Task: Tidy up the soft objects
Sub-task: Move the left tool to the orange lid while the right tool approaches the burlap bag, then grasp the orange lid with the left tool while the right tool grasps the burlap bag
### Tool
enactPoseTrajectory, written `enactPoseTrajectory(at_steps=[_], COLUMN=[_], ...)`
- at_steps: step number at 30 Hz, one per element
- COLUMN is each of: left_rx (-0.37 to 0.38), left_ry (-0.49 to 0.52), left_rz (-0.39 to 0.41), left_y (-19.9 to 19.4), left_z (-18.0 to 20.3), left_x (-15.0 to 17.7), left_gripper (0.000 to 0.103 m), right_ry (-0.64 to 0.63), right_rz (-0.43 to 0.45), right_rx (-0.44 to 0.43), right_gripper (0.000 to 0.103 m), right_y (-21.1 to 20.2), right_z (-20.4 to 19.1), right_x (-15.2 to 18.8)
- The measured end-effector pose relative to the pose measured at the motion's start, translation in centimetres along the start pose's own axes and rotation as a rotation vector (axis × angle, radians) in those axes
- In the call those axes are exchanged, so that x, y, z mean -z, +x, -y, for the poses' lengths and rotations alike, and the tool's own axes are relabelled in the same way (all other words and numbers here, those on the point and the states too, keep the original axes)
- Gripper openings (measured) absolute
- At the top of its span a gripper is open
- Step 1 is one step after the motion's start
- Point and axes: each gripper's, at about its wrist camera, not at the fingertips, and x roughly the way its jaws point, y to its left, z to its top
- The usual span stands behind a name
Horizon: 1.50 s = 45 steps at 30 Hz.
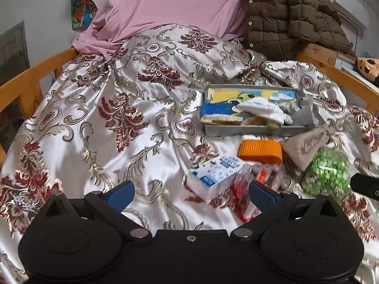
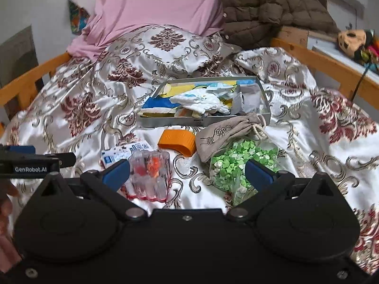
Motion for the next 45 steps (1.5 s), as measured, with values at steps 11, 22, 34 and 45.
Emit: enactPoseTrajectory(at_steps=[11, 22, 34, 45], left_rx=[-0.006, -0.013, -0.003, 0.253], left_ry=[-0.007, 0.027, 0.006, 0.024], left_rz=[0.004, 0.005, 0.019, 0.042], left_y=[1.9, 5.7, 9.7, 14.1], left_z=[0.6, 2.0, 3.1, 4.2], left_x=[-1.1, -2.2, -4.8, -5.7], left_gripper=[0.102, 0.102, 0.102, 0.102], right_ry=[-0.001, -0.064, -0.106, -0.198], right_rz=[0.006, 0.043, 0.073, 0.097], right_rx=[0.025, 0.074, 0.114, 0.173], right_gripper=[0.102, 0.102, 0.102, 0.102], right_y=[3.3, 8.2, 12.8, 15.8], right_z=[1.6, 2.4, 3.3, 3.0], right_x=[-1.4, -3.1, -4.4, -4.7])
